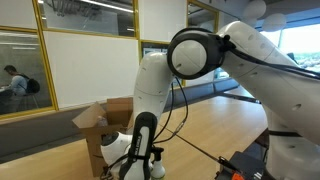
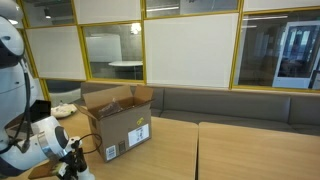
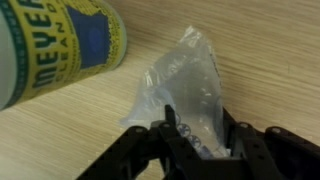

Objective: Put all the plastic bag and the spray bottle in the carton box

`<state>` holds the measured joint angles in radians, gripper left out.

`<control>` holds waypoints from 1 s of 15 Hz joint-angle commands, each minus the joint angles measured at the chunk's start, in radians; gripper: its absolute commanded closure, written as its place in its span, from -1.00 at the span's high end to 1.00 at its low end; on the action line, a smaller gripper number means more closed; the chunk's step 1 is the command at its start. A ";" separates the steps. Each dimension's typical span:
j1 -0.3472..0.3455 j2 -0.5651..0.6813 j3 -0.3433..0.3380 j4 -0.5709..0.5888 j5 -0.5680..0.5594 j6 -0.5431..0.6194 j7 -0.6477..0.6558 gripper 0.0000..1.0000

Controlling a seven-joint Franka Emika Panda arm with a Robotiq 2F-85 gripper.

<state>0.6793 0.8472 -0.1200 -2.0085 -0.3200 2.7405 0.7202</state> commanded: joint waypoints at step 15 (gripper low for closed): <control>0.138 -0.473 -0.235 -0.259 -0.094 -0.131 0.271 -0.73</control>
<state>0.7563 0.5406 -0.3016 -2.1847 -0.3221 2.6800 0.8762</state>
